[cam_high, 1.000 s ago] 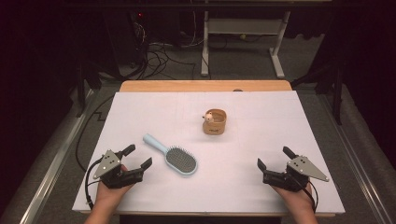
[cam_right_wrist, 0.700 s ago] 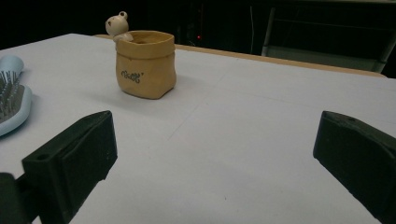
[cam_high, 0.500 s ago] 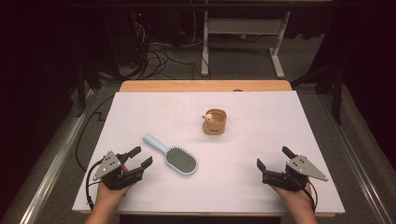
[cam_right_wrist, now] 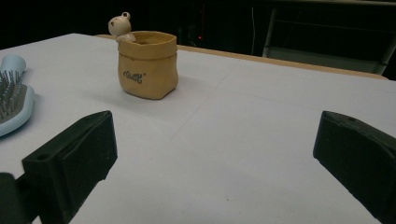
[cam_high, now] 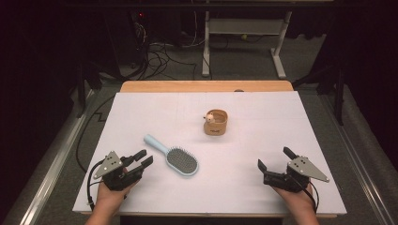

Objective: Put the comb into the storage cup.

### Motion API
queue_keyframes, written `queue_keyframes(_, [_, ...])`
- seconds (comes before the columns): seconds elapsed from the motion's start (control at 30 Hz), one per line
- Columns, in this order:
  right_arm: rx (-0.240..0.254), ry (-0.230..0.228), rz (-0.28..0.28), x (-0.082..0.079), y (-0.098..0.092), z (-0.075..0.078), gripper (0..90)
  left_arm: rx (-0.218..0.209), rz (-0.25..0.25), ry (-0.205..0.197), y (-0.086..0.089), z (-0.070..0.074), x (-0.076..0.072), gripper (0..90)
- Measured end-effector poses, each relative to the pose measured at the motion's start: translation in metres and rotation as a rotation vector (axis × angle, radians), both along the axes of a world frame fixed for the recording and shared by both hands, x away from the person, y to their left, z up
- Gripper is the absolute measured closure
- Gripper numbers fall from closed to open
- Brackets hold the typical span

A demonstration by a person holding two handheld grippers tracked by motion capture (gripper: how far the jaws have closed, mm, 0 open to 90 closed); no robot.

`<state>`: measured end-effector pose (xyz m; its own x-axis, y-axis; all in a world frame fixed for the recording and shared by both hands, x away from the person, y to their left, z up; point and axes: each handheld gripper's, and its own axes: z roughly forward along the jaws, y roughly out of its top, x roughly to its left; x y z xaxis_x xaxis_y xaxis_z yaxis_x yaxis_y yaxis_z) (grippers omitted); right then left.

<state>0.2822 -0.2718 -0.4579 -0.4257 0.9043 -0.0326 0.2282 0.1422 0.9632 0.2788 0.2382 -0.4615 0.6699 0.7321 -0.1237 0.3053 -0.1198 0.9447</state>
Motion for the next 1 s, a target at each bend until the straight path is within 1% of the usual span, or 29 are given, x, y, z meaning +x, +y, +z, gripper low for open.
queue_keyframes(0.03, [0.0, -0.001, 0.001, 0.0, 0.0, 0.0, 0.6, 0.018, 0.008, -0.011, -0.001, 0.0, -0.001, 63.7])
queue_keyframes(0.07, [-0.001, -0.002, 0.001, 0.0, 0.0, 0.0, 0.6, 0.028, 0.003, -0.016, -0.001, 0.001, -0.001, 66.8])
queue_keyframes(0.13, [0.001, -0.002, 0.001, 0.0, 0.0, 0.0, 0.6, 0.033, 0.004, -0.019, -0.003, 0.002, -0.002, 69.6])
queue_keyframes(0.17, [0.0, -0.001, -0.001, 0.0, 0.0, 0.0, 0.6, 0.039, 0.0, -0.021, -0.004, 0.003, -0.002, 73.9])
queue_keyframes(0.23, [0.0, -0.002, 0.0, 0.0, 0.0, 0.0, 0.6, 0.05, -0.005, -0.021, -0.006, 0.003, -0.003, 74.3])
queue_keyframes(0.27, [0.0, -0.003, 0.0, 0.0, 0.0, 0.0, 0.6, 0.057, 0.001, -0.022, -0.007, 0.004, -0.003, 74.5])
queue_keyframes(0.3, [0.0, -0.003, 0.0, 0.0, 0.0, 0.0, 0.6, 0.053, -0.002, -0.022, -0.008, 0.005, -0.004, 74.5])
queue_keyframes(0.33, [0.0, -0.005, -0.001, 0.0, 0.0, 0.001, 0.6, 0.042, -0.011, -0.022, -0.009, 0.005, -0.004, 77.0])
queue_keyframes(0.37, [-0.002, -0.006, 0.0, 0.0, -0.001, 0.001, 0.7, 0.043, -0.008, -0.024, -0.01, 0.005, -0.004, 78.8])
queue_keyframes(0.43, [-0.002, -0.006, -0.001, 0.0, -0.001, 0.001, 0.7, 0.047, -0.017, -0.014, -0.012, 0.005, -0.004, 79.6])
queue_keyframes(0.47, [-0.002, -0.007, 0.0, 0.0, -0.001, 0.001, 0.6, 0.052, -0.006, -0.016, -0.013, 0.005, -0.004, 80.4])
queue_keyframes(0.5, [-0.002, -0.008, -0.001, 0.0, -0.001, 0.001, 0.7, 0.046, -0.01, -0.008, -0.013, 0.005, -0.004, 82.0])
queue_keyframes(0.57, [-0.001, -0.008, -0.001, 0.0, -0.001, 0.001, 0.7, 0.04, -0.014, -0.007, -0.015, 0.005, -0.004, 83.3])
queue_keyframes(0.63, [-0.003, -0.01, 0.0, 0.0, -0.001, 0.001, 0.6, 0.05, -0.027, -0.008, -0.019, 0.004, -0.005, 86.2])
queue_keyframes(0.7, [-0.003, -0.011, 0.001, 0.0, -0.001, 0.001, 0.6, 0.05, -0.043, -0.001, -0.022, 0.004, -0.005, 89.2])
queue_keyframes(0.77, [-0.003, -0.011, 0.001, 0.0, -0.002, 0.001, 0.7, 0.054, -0.06, 0.005, -0.025, 0.005, -0.005, 89.4])
queue_keyframes(0.9, [-0.005, -0.013, 0.0, 0.0, -0.002, 0.001, 0.6, 0.06, -0.078, 0.018, -0.03, 0.004, -0.006, 89.6])
queue_keyframes(1.0, [-0.006, -0.014, 0.001, 0.0, -0.002, 0.002, 0.7, 0.075, -0.081, 0.037, -0.035, 0.002, -0.006, 89.6])
